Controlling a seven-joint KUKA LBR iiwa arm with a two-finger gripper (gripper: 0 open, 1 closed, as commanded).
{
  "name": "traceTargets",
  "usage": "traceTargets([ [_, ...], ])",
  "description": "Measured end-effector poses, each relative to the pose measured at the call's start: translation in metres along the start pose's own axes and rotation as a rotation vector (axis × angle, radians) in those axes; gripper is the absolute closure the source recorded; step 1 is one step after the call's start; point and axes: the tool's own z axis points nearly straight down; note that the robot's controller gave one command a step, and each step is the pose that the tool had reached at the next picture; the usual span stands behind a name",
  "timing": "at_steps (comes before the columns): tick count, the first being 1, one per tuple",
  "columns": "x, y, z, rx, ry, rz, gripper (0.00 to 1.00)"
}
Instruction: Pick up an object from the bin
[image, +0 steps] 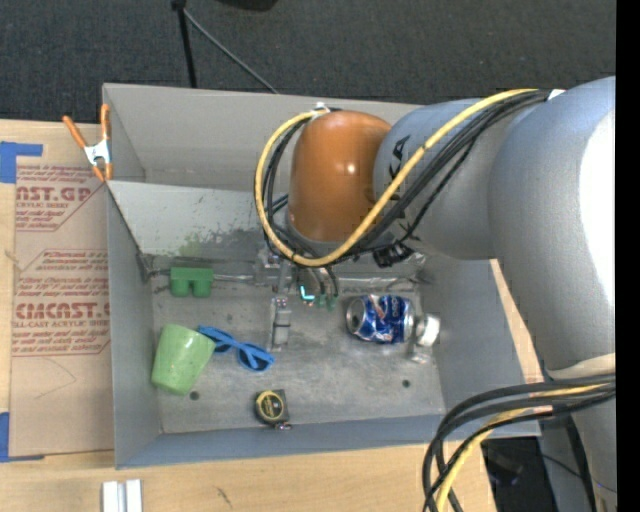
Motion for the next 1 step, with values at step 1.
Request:
traceTargets([
  [1, 0.0418, 0.0708, 0.0727, -0.001, 0.002, -0.056, 0.00],
])
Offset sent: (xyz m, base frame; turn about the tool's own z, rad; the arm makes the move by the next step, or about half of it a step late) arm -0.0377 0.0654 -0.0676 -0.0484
